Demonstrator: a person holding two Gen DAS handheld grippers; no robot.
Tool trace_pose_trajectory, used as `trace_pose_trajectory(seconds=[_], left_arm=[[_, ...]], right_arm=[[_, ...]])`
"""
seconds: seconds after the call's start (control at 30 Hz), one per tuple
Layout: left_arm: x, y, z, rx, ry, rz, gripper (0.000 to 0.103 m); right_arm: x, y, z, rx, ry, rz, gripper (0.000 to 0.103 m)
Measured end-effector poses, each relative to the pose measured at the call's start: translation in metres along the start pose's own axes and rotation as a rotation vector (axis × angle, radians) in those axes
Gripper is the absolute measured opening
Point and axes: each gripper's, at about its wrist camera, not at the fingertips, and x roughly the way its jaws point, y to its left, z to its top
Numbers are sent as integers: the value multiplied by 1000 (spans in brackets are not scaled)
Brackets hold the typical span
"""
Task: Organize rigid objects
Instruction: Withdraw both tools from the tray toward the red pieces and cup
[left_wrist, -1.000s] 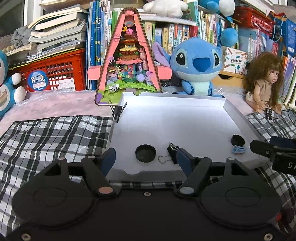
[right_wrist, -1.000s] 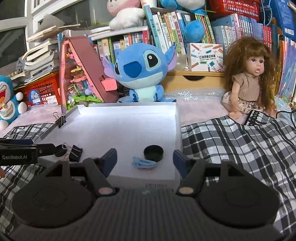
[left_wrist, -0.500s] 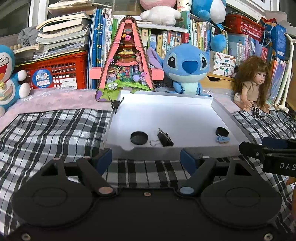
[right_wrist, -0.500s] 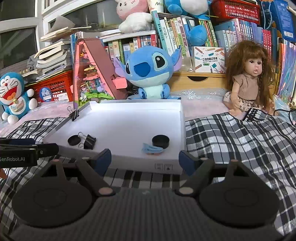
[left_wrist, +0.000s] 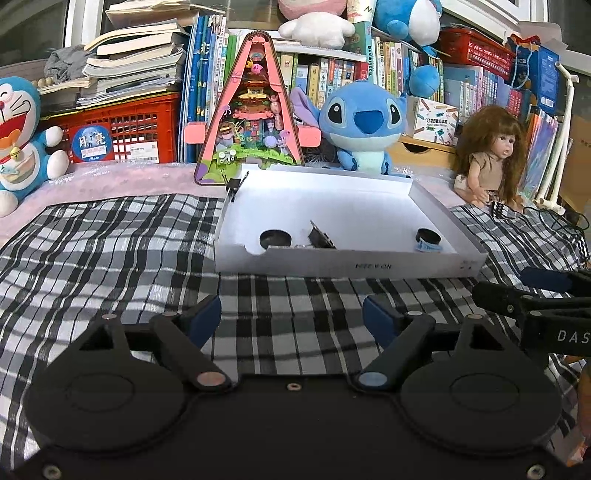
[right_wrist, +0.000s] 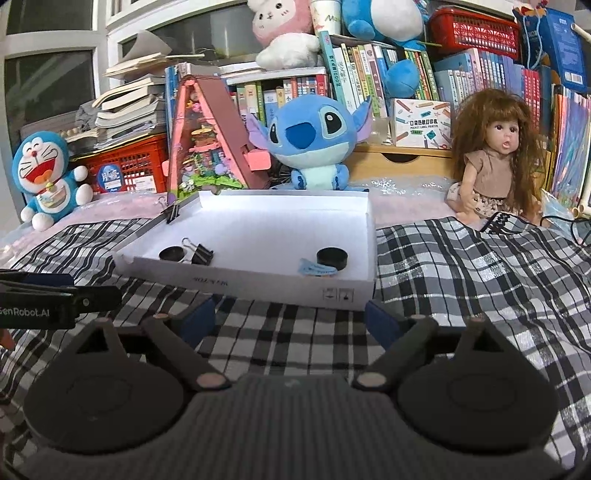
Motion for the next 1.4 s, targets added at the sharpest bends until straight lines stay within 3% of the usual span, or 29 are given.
trace_pose_trajectory(seconds=[0.87,1.4], left_arm=[[-15,-14,-52,55,41,-8,83],[-18,-19,-67,100,36,1,83]], right_arm=[[-28,15,-41,-40,-16,-25,95],[-36,20,-60,-70,-19,-57,95]])
